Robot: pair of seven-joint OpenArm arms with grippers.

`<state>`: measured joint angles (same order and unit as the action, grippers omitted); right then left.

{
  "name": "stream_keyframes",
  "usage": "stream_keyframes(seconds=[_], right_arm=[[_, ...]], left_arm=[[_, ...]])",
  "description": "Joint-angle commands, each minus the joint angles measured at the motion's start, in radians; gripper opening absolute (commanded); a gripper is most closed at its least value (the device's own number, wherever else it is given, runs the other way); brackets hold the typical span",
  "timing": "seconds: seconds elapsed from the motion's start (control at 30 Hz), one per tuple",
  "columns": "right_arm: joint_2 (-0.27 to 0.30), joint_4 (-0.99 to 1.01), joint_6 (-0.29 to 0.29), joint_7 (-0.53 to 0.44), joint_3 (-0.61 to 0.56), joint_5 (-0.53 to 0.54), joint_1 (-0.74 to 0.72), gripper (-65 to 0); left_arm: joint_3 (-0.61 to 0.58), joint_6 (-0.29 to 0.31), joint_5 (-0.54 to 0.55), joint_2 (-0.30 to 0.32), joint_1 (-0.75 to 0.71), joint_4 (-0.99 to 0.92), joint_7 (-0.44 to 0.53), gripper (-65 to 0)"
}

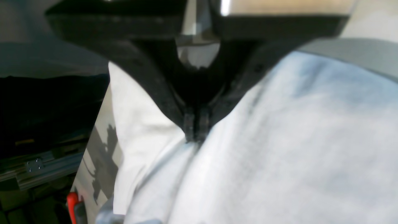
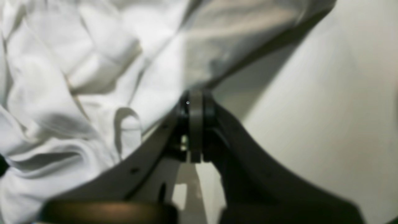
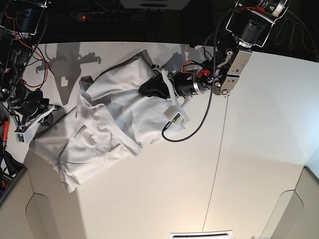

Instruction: Layout the t-shirt on the table in an organized manner, then fold the t-shirt properly

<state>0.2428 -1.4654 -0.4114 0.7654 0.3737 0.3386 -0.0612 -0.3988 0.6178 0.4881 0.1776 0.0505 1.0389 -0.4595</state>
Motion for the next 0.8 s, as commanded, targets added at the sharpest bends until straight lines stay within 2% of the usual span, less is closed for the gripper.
stream_keyframes(seconds=[0.0, 0.13, 0.27, 0.4, 0.53, 0.77], right_arm=[[0.009, -0.014, -0.023, -0.017, 0.004, 0.044, -0.014, -65.0], [-0.002, -0.014, -0.112, -0.007, 0.004, 0.135, -0.013, -65.0], [-0.025, -0.014, -0.140, 0.026, 0.003, 0.174, -0.013, -65.0], [-0.048, -0.020, -0.174, 0.122, -0.014, 0.268, -0.012, -65.0], [-0.061, -0.066, -0.177, 0.148, -0.102, 0.297, 0.008, -65.0], [-0.064, -0.179, -0.172, 0.147, -0.333, 0.289, 0.025, -65.0]], left_arm=[[0.005, -0.246, -0.294, 0.053, -0.027, -0.041, -0.249, -65.0], [0.005, -0.301, -0.397, 0.053, -0.014, -0.028, -0.318, -65.0], [0.005, -0.304, -0.447, 0.053, 0.000, 0.001, -0.422, -65.0], [0.005, -0.304, -0.466, 0.053, 0.005, 0.055, -0.443, -65.0], [0.005, -0.304, -0.466, 0.053, 0.006, 0.110, -0.477, -65.0], [0.005, -0.285, -0.466, 0.054, 0.025, 0.114, -0.480, -65.0]])
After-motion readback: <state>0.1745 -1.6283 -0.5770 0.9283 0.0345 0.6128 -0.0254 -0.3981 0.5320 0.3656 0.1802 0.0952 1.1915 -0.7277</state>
